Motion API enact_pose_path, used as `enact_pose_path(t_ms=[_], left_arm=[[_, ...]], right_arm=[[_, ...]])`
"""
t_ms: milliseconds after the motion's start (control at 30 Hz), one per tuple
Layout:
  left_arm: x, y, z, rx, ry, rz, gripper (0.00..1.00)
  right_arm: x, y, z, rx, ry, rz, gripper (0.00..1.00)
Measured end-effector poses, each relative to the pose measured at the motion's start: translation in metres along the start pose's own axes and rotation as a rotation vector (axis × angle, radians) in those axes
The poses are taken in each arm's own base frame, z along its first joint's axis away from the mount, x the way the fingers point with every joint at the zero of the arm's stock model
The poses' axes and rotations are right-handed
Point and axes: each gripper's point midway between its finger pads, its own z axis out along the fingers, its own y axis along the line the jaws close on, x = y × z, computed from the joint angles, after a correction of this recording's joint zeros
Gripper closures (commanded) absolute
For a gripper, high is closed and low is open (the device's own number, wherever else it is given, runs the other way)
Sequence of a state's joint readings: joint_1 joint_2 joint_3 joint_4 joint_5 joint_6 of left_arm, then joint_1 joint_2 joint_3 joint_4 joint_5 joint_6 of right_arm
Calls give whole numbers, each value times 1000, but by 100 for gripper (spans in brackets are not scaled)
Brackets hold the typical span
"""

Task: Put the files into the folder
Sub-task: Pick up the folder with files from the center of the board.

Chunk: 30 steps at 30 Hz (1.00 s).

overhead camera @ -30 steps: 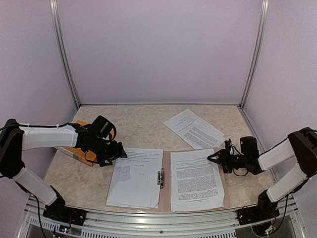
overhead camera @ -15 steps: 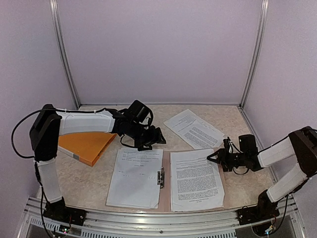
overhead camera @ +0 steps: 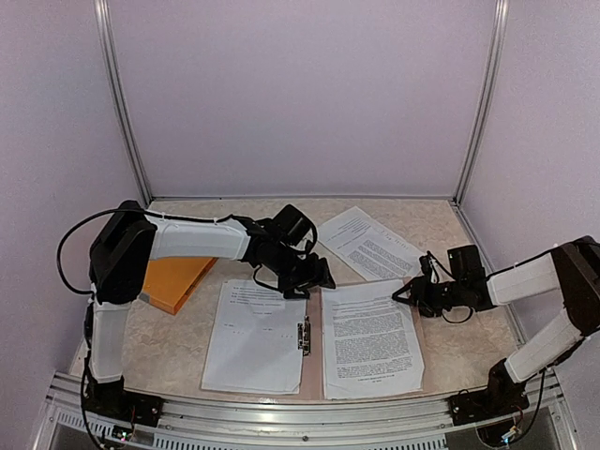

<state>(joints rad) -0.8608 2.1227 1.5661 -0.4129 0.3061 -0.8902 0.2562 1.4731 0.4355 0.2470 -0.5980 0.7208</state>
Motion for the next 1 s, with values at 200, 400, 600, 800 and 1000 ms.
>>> enact_pose_path(t_ms=[200, 400, 600, 800, 1000], left_arm=[[5, 1, 11, -12, 20, -5, 27], [10, 4, 26, -30, 46, -11, 27], [10, -3, 33, -15, 60, -9, 29], [12, -10, 38, -7, 71, -1, 32], [12, -14, 41, 6, 85, 1, 35]], right_arm=[[-1, -5, -3, 53, 6, -31, 51], [1, -10, -4, 78, 14, -40, 51], [2, -11, -4, 86, 18, -38, 50], [2, -12, -4, 87, 18, -37, 50], [2, -11, -4, 87, 17, -38, 50]])
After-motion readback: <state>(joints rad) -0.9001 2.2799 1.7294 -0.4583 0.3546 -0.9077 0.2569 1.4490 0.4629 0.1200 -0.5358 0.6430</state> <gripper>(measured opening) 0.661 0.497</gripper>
